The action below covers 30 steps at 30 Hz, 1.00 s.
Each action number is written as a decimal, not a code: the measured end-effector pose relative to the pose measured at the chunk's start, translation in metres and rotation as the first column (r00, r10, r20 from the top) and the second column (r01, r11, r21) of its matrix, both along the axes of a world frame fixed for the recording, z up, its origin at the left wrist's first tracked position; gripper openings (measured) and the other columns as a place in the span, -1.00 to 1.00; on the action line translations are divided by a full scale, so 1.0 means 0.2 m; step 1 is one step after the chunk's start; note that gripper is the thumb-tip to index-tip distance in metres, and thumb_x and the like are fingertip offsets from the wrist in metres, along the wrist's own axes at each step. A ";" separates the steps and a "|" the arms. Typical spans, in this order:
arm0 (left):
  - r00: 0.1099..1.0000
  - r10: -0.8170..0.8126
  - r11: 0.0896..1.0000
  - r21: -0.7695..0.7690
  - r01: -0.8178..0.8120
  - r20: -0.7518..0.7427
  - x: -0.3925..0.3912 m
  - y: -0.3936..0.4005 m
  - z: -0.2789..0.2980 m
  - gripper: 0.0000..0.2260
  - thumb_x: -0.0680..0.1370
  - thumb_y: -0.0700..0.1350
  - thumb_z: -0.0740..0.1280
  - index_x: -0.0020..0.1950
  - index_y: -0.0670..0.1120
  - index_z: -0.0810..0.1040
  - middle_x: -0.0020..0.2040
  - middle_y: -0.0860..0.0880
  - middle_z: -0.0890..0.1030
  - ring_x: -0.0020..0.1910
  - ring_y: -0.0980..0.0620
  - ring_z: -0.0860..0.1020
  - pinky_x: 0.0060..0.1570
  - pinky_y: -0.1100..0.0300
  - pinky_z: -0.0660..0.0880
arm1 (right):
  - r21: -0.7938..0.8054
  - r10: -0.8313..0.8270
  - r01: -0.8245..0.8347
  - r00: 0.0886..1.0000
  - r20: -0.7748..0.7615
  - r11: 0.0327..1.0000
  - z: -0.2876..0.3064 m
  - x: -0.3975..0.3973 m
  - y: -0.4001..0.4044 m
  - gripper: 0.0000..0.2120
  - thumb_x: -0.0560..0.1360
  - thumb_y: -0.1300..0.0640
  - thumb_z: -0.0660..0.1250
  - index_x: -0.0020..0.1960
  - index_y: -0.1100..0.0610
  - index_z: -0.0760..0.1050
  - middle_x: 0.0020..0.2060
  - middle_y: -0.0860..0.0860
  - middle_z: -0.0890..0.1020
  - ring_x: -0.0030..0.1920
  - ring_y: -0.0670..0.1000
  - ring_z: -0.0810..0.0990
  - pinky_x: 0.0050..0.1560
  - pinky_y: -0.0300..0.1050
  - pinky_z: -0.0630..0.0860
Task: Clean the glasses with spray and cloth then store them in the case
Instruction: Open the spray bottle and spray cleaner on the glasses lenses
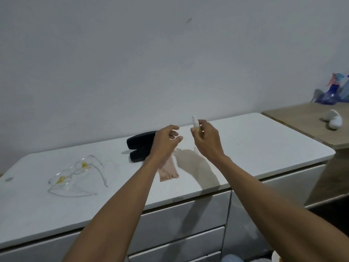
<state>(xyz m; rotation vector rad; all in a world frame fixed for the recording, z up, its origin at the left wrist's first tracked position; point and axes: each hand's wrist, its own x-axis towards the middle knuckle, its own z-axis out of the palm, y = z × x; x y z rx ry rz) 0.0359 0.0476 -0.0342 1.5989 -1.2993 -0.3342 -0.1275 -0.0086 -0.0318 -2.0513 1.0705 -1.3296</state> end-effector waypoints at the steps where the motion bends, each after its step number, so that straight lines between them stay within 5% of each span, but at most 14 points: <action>1: 0.999 0.029 0.999 -0.022 -0.028 0.025 0.05 0.04 0.03 -0.76 0.50 -0.11 0.50 0.16 0.02 0.65 -0.04 -0.01 0.69 -0.05 0.04 0.68 0.01 0.19 0.62 | -0.032 0.020 -0.020 1.000 0.011 0.999 0.04 0.05 0.03 -0.76 0.63 0.06 0.28 0.21 0.17 0.52 -0.12 0.02 0.57 -0.14 0.06 0.53 -0.12 -0.07 0.39; 8: 0.956 0.274 0.960 -0.098 -0.264 0.108 0.46 0.44 0.21 -0.82 0.51 -0.13 0.44 0.10 -0.01 0.66 -0.15 0.04 0.71 -0.13 0.08 0.68 -0.03 0.23 0.58 | -0.142 0.255 -0.247 0.966 0.040 0.958 0.22 0.47 0.30 -0.74 0.66 0.09 0.20 0.31 0.17 0.41 -0.26 -0.01 0.51 -0.29 0.03 0.48 -0.22 -0.10 0.32; 13: 0.898 0.411 0.911 -0.110 -0.398 0.157 0.74 0.82 0.22 -0.83 0.50 -0.09 0.44 0.08 0.04 0.67 -0.14 0.06 0.71 -0.09 0.07 0.67 0.06 0.13 0.61 | -0.204 0.399 -0.388 0.917 0.013 0.899 0.26 0.74 0.51 -0.54 0.64 0.15 0.19 0.53 0.01 0.29 -0.43 -0.03 0.46 -0.41 -0.03 0.46 -0.31 -0.09 0.36; 18: 0.809 0.530 0.845 -0.071 -0.531 0.255 0.93 1.18 0.16 -0.83 0.53 -0.08 0.43 0.09 0.10 0.69 -0.07 0.08 0.70 -0.02 0.07 0.64 0.10 0.09 0.57 | -0.179 0.510 -0.510 0.859 -0.047 0.842 0.24 0.92 0.69 -0.49 0.62 0.16 0.19 0.53 -0.14 0.30 -0.42 0.01 0.49 -0.38 -0.03 0.47 -0.28 -0.14 0.38; 23: 0.734 0.552 0.792 0.027 -0.610 0.397 1.02 1.41 0.05 -0.74 0.55 -0.22 0.33 0.09 0.10 0.69 0.07 0.02 0.67 0.02 0.02 0.62 0.13 0.08 0.54 | -0.167 0.562 -0.565 0.824 -0.068 0.808 0.21 1.00 0.79 -0.48 0.59 0.21 0.18 0.50 -0.13 0.35 -0.47 -0.02 0.43 -0.43 -0.04 0.41 -0.32 -0.15 0.38; 30: 0.785 0.522 0.810 0.094 -0.579 0.334 1.06 1.47 -0.12 -0.70 0.46 -0.31 0.45 0.06 0.05 0.72 0.03 0.03 0.69 -0.07 0.07 0.63 -0.01 0.14 0.60 | -0.197 0.570 -0.585 0.811 -0.132 0.787 0.20 1.00 0.78 -0.49 0.58 0.22 0.20 0.49 -0.09 0.37 -0.54 -0.08 0.33 -0.47 -0.06 0.35 -0.28 -0.09 0.39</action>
